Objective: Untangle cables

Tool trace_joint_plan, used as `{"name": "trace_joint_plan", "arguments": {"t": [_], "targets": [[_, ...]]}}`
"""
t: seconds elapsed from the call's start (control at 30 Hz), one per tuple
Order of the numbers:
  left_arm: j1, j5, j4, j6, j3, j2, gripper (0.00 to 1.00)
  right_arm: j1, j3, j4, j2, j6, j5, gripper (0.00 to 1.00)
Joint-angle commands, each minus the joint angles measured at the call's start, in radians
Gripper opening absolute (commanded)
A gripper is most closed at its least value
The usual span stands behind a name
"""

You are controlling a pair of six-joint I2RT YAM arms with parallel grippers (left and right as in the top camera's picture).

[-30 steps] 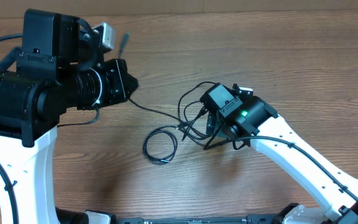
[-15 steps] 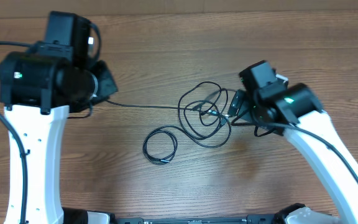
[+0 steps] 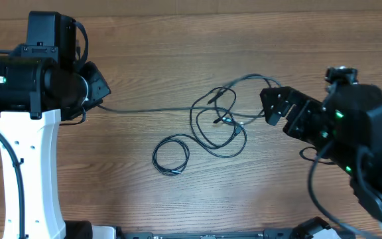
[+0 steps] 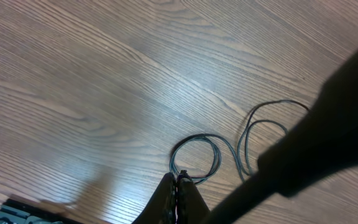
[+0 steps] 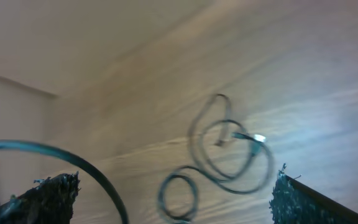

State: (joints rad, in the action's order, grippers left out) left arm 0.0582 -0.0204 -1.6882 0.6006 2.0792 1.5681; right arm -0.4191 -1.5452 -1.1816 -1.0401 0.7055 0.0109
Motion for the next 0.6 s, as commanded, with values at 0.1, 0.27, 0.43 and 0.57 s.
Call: {"name": "trace_joint_plan", "arguments": {"t": [0.1, 0.27, 0.43, 0.57], "targets": [[-0.007, -0.031, -0.002, 0.003, 0.003, -0.011, 0.04, 0.008, -0.023, 0.061, 0.059, -0.027, -0.115, 1.0], [-0.007, -0.023, -0.002, -0.015, 0.003, -0.011, 0.04, 0.008, -0.023, 0.016, 0.046, -0.027, -0.061, 1.0], [-0.007, 0.111, 0.001, -0.068, 0.003, -0.011, 0.04, 0.008, -0.023, -0.042, -0.003, -0.027, -0.106, 1.0], [-0.005, 0.242, 0.011, -0.167, 0.003, -0.011, 0.04, 0.008, -0.018, -0.054, -0.075, -0.04, -0.208, 1.0]]}}
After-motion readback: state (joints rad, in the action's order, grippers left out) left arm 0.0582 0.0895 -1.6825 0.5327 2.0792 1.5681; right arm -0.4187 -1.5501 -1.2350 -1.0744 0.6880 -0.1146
